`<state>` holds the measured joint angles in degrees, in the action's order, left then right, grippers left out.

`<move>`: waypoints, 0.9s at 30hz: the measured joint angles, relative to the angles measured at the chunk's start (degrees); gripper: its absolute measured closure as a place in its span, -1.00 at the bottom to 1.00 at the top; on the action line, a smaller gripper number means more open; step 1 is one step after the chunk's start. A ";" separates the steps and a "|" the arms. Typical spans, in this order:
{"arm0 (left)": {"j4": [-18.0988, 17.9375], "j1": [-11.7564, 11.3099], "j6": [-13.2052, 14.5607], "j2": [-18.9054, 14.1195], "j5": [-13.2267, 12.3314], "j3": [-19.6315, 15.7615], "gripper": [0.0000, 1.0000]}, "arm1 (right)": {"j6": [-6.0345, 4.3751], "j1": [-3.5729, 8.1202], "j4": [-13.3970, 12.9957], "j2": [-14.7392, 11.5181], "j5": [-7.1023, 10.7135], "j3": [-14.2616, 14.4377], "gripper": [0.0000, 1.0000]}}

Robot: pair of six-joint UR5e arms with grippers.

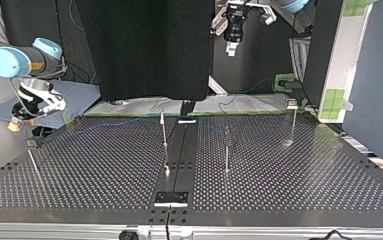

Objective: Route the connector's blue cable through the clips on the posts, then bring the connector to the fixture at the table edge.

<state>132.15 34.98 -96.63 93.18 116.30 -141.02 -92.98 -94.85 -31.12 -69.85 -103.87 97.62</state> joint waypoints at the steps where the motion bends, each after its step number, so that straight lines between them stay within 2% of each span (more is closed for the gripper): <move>1: 0.08 0.00 -0.25 0.00 0.01 0.00 -1.00 | 0.30 -0.56 0.15 -0.38 -0.54 0.52 -1.00; 10: 0.29 0.02 -2.23 -0.02 0.02 -0.02 -1.00 | 3.14 -4.77 1.18 -1.43 -4.76 1.54 -1.00; 14: 0.31 0.02 -2.87 0.00 0.02 -0.02 -1.00 | 3.65 -6.37 1.46 -1.44 -6.20 1.56 -1.00; 17: 0.32 0.02 -3.06 0.01 0.02 -0.02 -1.00 | 3.81 -7.71 2.16 -1.42 -5.87 1.57 -1.00; 20: 0.72 -0.09 -3.42 0.01 0.22 -0.02 -1.00 | 4.07 -9.22 3.42 -1.41 -4.66 1.57 -1.00; 25: 1.17 -0.23 -4.08 -0.01 1.27 -0.02 -1.00 | 5.41 -11.85 5.94 -1.37 -2.28 1.69 -1.00; 27: 1.15 -0.28 -4.20 0.00 1.45 -0.02 -1.00 | 5.74 -12.70 6.65 -1.36 -2.06 2.00 -1.00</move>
<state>133.30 34.70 -100.83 93.17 117.75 -141.03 -87.24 -107.55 -24.47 -71.21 -105.93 99.62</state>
